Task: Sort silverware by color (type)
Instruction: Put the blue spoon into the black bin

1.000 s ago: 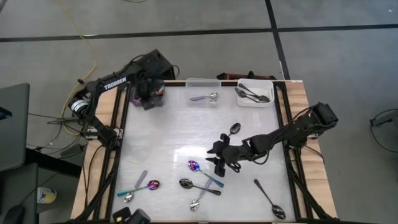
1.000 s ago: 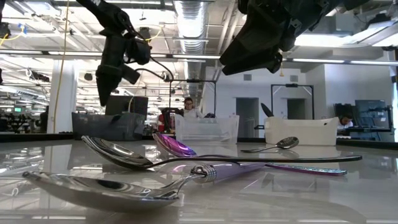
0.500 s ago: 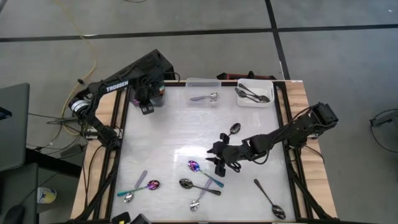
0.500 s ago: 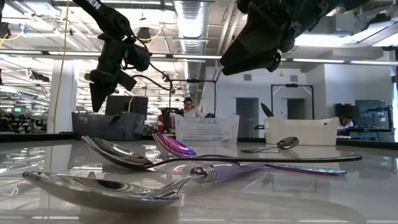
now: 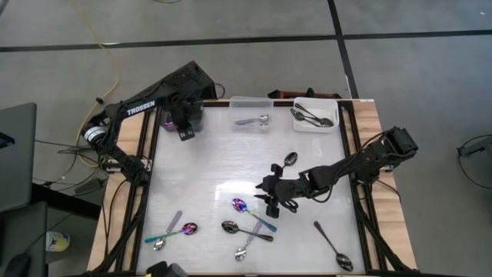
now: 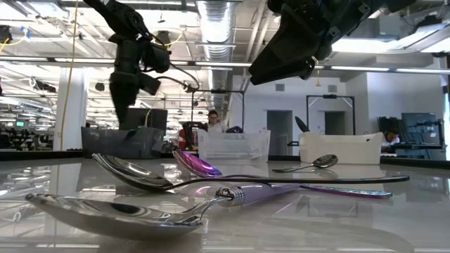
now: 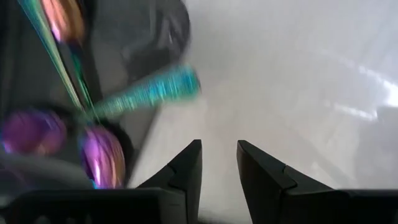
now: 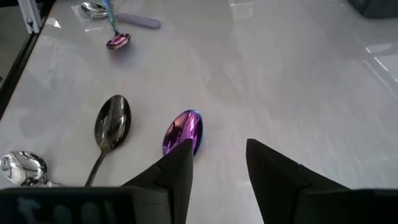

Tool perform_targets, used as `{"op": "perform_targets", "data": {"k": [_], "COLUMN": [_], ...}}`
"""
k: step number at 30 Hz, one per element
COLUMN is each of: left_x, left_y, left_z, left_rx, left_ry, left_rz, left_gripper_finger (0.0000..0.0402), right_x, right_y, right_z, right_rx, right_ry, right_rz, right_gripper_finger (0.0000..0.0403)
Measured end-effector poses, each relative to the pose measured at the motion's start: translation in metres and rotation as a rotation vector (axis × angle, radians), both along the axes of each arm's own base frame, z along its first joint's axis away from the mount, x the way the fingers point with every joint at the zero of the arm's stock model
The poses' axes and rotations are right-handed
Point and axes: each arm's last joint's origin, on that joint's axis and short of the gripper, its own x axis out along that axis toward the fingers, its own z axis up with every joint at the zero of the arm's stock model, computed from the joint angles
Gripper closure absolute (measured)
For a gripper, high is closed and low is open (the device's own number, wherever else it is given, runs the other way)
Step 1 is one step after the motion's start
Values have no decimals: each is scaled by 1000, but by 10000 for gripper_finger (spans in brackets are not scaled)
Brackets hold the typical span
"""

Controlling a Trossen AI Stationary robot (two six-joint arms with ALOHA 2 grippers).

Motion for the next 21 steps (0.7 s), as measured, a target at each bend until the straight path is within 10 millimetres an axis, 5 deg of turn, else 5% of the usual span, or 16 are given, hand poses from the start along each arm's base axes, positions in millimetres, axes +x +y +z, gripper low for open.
{"op": "perform_targets", "data": {"k": [21], "left_x": [14], "left_y": [9], "left_z": [-13], "left_rx": [60], "left_ry": [0], "left_rz": [-32], "left_gripper_finger": [315], "right_x": [0], "right_y": [1], "right_z": [0], "right_rx": [35], "right_ry": [-5], "right_rz": [-17], "right_gripper_finger": [233]}}
